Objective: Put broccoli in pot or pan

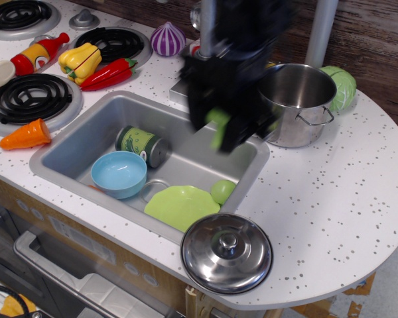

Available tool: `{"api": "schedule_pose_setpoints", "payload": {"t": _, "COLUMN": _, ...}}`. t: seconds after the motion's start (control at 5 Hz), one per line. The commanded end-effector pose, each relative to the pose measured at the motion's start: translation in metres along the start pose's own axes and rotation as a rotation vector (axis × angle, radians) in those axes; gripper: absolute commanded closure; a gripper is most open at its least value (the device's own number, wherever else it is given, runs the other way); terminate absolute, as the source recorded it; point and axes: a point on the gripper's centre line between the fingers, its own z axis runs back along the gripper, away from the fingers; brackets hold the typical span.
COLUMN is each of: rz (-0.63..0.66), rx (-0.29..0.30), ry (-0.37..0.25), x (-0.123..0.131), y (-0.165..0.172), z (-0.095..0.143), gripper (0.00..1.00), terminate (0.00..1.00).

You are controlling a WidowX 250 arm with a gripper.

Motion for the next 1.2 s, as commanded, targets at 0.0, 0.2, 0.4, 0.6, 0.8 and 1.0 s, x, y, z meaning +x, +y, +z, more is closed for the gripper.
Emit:
{"api": "schedule_pose_setpoints", "payload": {"t": 0.0, "rz": -0.019, "rx": 0.102, "ry": -0.106, "x": 0.08, "y": -0.004, "z": 0.028, "gripper": 1.0, "terminate": 0.0}}
{"api": "schedule_pose_setpoints", "payload": {"t": 0.2, "rz": -0.044, "rx": 0.121, "ry": -0.102, "x": 0.125, "y": 0.002, "z": 0.022, "gripper": 1.0, "terminate": 0.0}}
{"api": "schedule_pose_setpoints", "payload": {"t": 0.4, "rz": -0.07, "rx": 0.179, "ry": -0.171, "x": 0.135, "y": 0.01, "z": -0.003, "gripper": 1.0, "terminate": 0.0}}
{"api": "schedule_pose_setpoints", "payload": {"t": 0.6, "rz": -0.087, "rx": 0.159, "ry": -0.222, "x": 0.146, "y": 0.021, "z": -0.018, "gripper": 1.0, "terminate": 0.0}}
{"api": "schedule_pose_setpoints", "payload": {"t": 0.8, "rz": -0.103, "rx": 0.15, "ry": -0.223, "x": 0.142, "y": 0.021, "z": -0.022, "gripper": 0.0, "terminate": 0.0}}
{"api": "schedule_pose_setpoints", "payload": {"t": 1.0, "rz": -0.103, "rx": 0.15, "ry": -0.223, "x": 0.142, "y": 0.021, "z": -0.022, "gripper": 0.0, "terminate": 0.0}}
